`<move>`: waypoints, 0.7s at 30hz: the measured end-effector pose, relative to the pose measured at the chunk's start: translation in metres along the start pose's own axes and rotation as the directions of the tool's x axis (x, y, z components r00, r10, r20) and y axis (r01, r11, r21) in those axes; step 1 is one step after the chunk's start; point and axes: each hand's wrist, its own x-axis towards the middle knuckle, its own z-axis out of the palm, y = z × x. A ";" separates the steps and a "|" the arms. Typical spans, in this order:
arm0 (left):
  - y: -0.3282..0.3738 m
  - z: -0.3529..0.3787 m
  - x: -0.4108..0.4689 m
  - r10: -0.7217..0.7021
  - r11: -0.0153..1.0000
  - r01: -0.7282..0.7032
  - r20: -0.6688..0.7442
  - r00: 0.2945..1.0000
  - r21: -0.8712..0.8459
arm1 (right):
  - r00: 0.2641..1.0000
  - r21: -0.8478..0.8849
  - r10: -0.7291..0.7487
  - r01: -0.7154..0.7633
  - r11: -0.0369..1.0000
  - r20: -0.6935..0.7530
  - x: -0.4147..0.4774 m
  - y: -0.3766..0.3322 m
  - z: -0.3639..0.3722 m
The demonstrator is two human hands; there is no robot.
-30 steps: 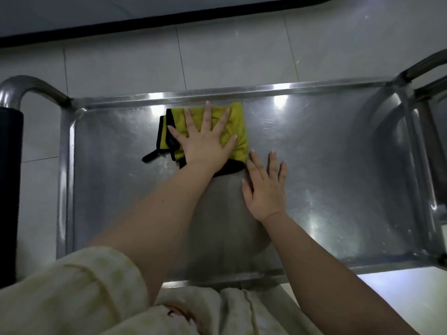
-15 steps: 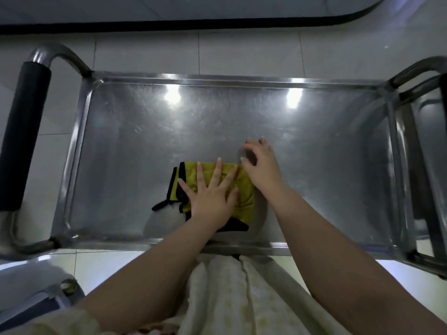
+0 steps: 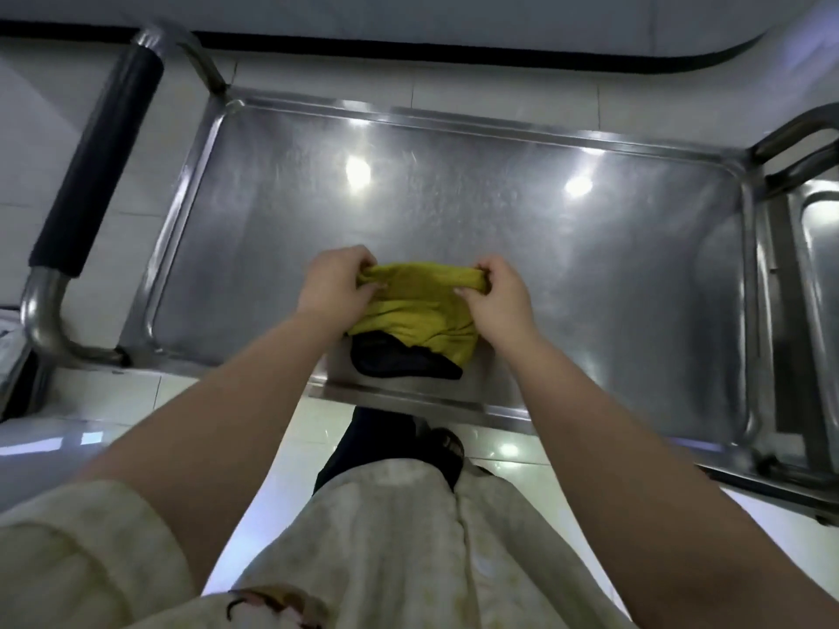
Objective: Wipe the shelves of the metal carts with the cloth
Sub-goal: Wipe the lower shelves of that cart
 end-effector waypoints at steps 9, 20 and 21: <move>0.042 -0.081 -0.039 0.040 0.998 -0.038 0.043 0.998 -0.044 | 0.990 0.273 -0.140 0.143 0.951 -0.029 -0.054 -0.041 -0.063; 0.075 -0.127 -0.150 0.173 0.908 -0.193 -0.087 0.981 -0.371 | 0.950 0.440 -0.159 0.268 0.857 -0.267 -0.185 -0.055 -0.087; 0.076 -0.126 -0.161 0.177 0.896 -0.203 -0.102 0.979 -0.394 | 0.942 0.446 -0.156 0.282 0.850 -0.297 -0.200 -0.053 -0.085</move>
